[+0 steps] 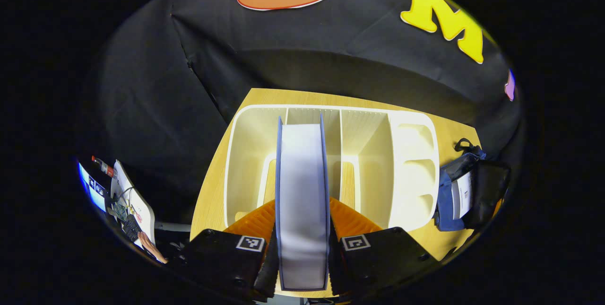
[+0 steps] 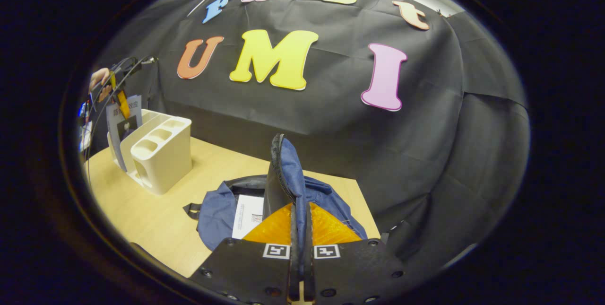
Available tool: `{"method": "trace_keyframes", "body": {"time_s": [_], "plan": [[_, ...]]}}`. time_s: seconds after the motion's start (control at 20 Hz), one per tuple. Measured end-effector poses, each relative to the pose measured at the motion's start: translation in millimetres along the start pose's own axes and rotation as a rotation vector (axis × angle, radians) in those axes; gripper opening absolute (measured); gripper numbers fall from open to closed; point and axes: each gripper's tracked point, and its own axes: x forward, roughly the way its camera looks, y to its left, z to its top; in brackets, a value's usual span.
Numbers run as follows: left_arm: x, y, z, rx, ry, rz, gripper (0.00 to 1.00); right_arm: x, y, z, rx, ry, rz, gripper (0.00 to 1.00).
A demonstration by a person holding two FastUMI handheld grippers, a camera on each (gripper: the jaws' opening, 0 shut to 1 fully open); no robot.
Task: Open the schoolbag, grab two books from the bookshelf and put them into the schoolbag.
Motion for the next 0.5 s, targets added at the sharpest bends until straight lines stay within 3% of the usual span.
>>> {"method": "trace_keyframes", "body": {"time_s": [0.5], "plan": [[-82, 0, -69, 0.011, -0.093, -0.030, 0.45, 6, 18, 2, -0.037, -0.008, 0.034, 0.04]]}}
